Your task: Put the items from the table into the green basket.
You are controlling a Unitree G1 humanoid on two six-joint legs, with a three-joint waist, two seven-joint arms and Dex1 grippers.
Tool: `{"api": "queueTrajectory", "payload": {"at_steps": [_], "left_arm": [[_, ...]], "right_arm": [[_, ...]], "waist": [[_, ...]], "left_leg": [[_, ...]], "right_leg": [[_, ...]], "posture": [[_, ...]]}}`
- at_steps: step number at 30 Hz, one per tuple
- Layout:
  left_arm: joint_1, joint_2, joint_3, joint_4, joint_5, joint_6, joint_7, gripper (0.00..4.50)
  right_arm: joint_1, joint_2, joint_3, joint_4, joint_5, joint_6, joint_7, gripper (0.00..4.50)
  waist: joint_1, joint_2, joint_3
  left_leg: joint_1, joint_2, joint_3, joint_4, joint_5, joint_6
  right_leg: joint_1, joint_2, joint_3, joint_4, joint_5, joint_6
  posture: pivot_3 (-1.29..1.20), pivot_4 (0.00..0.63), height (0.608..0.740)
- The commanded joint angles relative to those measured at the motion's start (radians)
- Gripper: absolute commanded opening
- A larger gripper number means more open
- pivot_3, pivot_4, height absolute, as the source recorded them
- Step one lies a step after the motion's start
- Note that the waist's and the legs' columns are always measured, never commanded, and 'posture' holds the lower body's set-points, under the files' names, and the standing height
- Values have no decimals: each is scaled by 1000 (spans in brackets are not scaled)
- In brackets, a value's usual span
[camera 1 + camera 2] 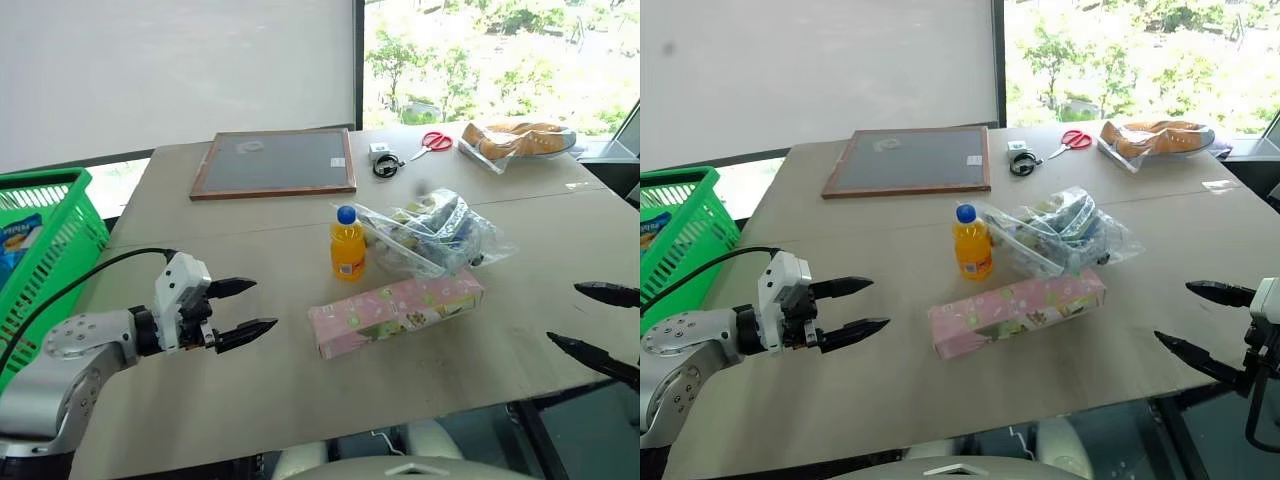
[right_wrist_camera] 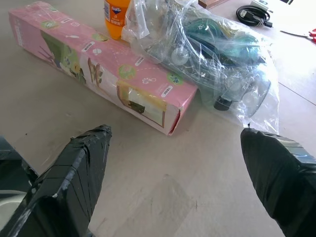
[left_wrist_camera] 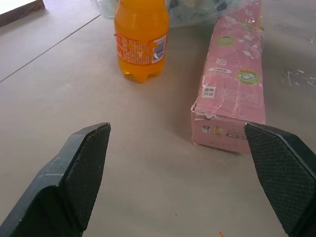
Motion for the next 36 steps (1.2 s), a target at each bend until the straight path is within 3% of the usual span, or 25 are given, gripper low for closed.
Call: {"api": "queueTrajectory", "payload": {"at_steps": [1, 8, 23, 36], "left_arm": [[-14, 0, 21, -37, -13, -5, 15, 4500], [-174, -91, -97, -46, 37, -9, 156, 4500], [-374, -259, -376, 101, 228, -33, 294, 4500], [-564, -427, -515, 405, 408, -158, 343, 4500]], "right_arm": [[-38, -21, 22, -2, 10, -27, -23, 4462], [-172, 8, 84, -91, 158, 4, -136, 4462], [-415, -175, 205, -255, 429, 171, -386, 4462], [-366, -173, 215, -300, 454, 174, -451, 4462]], "waist": [[0, 0, 0], [5, -1, 0], [-5, -6, 3], [-19, -8, 3]], "left_leg": [[0, 0, 0, 0, 0, 0], [2, 0, 2, 3, 0, 0], [1, 0, 4, 3, -1, 1], [0, 0, 6, 3, -1, 2]], "right_leg": [[0, 0, 0, 0, 0, 0], [2, 0, 1, 1, -2, 4], [1, 3, 4, 0, 1, 2], [1, 4, 6, -1, 3, 5]], "posture": [[-144, 19, 740], [-160, 13, 740], [-208, 11, 740], [-255, 1, 740]]}}
